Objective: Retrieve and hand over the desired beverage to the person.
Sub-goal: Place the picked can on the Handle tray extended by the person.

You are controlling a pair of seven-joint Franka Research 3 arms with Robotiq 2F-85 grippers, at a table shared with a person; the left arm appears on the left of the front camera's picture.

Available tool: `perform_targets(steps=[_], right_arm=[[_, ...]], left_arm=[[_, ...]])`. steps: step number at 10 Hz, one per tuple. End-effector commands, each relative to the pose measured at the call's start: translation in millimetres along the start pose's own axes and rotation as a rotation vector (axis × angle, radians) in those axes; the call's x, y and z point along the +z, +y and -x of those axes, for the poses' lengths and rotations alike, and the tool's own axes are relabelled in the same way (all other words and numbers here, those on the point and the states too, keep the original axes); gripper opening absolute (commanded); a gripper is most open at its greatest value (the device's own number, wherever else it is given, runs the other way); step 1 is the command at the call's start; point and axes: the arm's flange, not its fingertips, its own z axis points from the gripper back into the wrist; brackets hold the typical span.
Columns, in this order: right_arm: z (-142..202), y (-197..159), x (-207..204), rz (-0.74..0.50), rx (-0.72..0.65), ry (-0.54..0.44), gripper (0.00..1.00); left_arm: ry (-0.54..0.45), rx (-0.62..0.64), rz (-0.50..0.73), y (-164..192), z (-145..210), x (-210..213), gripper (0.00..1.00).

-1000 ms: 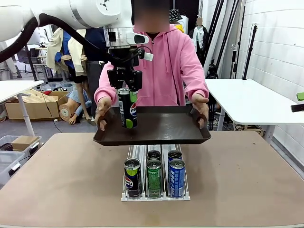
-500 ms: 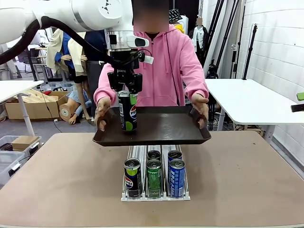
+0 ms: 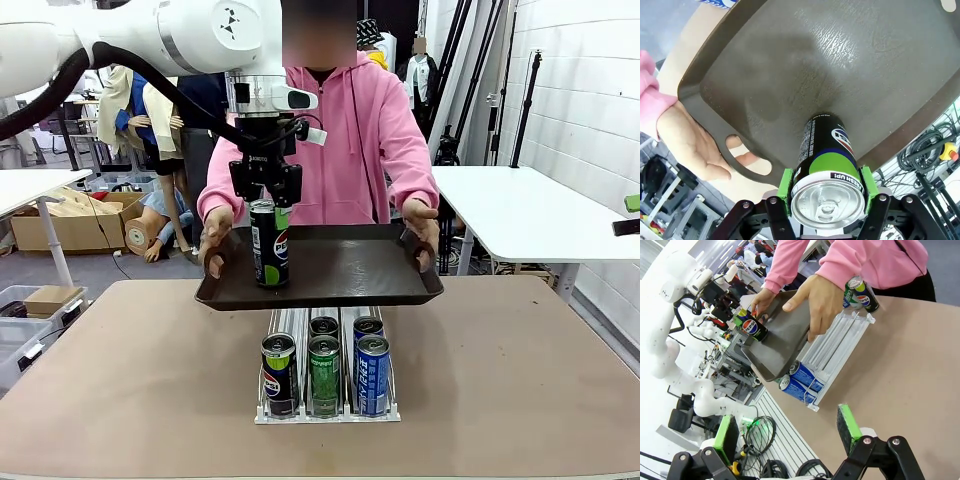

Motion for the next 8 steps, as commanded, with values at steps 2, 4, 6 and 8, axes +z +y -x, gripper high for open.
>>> perform_targets(steps=[2,4,6,8], right_arm=[[-0.4,-0.8,0.7,-0.012,0.014,-0.005,1.00],[-0.4,-0.8,0.7,-0.012,0.014,-0.005,1.00],[-0.4,-0.8,0.7,-0.012,0.014,-0.005,1.00],[-0.4,-0.8,0.7,-0.012,0.014,-0.005,1.00]], left_arm=[[-0.003,-0.016,-0.023,2.2,8.4,5.7,0.29],[-0.011,-0.002,-0.030,4.3,8.9,10.7,0.68],[-0.033,0.010,-0.045,5.1,10.7,22.9,1.00],[-0.064,0.016,-0.063,5.6,16.4,42.9,1.00]])
